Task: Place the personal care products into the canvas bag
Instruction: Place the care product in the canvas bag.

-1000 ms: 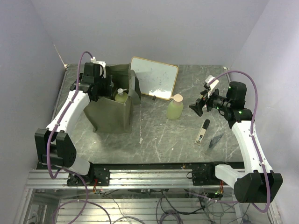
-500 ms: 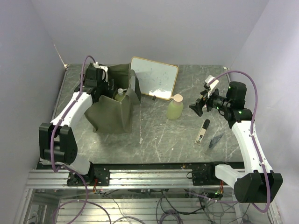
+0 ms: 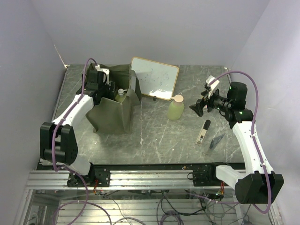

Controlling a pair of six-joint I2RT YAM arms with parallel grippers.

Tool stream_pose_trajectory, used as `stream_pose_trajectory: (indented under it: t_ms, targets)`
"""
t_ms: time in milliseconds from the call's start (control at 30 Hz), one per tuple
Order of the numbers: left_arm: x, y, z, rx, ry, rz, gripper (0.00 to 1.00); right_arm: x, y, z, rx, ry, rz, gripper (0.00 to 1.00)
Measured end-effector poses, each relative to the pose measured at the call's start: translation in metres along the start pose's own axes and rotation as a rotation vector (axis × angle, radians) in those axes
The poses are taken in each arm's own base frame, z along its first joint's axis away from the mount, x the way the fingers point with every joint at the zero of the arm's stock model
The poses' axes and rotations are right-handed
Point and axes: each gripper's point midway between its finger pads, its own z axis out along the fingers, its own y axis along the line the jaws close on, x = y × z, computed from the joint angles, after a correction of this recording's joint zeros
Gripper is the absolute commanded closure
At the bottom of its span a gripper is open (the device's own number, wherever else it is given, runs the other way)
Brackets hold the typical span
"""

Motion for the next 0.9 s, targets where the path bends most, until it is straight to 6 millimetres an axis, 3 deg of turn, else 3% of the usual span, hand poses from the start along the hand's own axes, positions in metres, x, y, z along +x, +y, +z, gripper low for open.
stream_pose_trajectory:
  t_ms: [400, 667, 900]
  targets:
    - [-0.0007, -0.001, 0.0001, 0.007, -0.006, 0.003, 0.49, -0.0001, 0.0, -0.0001, 0.0, 0.0, 0.0, 0.03]
    - [0.0008, -0.0021, -0.003, 0.015, -0.012, 0.004, 0.33, 0.0001, 0.0, 0.0, 0.0, 0.0, 0.0, 0.03]
    - [0.0026, -0.0038, -0.0056, 0.027, -0.014, 0.008, 0.28, 0.0001, 0.0, 0.0, 0.0, 0.0, 0.0, 0.03]
